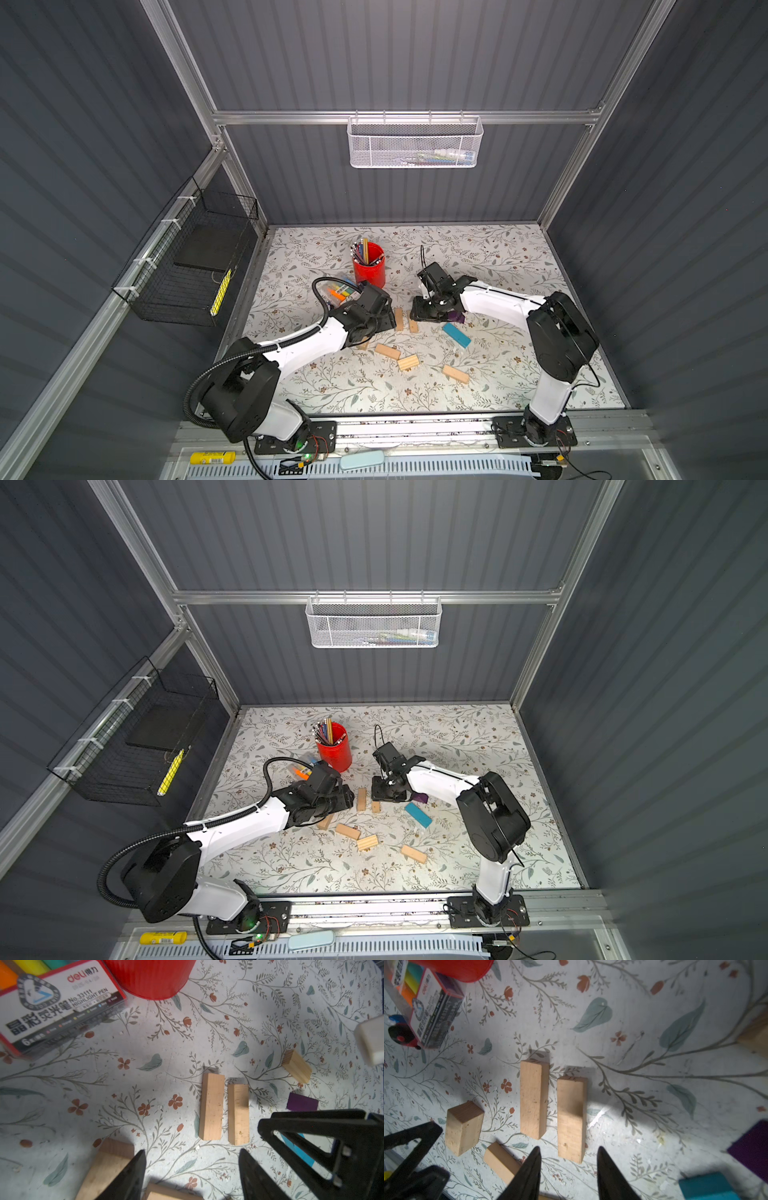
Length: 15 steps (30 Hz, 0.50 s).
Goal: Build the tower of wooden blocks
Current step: 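Lower the block beside the placed block with the right gripper, pressing them together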
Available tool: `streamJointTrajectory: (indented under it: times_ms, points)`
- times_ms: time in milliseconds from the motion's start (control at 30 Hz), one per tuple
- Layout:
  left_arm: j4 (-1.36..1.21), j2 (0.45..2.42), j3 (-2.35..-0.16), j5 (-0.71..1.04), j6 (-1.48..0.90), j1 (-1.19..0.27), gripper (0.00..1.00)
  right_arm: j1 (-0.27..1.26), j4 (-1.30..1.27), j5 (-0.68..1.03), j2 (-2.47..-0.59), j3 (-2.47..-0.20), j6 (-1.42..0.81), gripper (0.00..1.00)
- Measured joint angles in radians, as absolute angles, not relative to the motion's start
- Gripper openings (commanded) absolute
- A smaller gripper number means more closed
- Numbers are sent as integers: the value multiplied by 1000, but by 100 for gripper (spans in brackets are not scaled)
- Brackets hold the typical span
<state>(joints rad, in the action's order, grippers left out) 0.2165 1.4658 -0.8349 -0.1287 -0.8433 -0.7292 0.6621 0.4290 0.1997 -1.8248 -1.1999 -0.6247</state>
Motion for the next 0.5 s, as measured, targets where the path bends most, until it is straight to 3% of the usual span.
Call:
streamJointTrajectory:
  times_ms: [500]
  points:
    - [109,1619,-873,-28,-851,-712,51,635,339,279,-1868,-1124,-649,30]
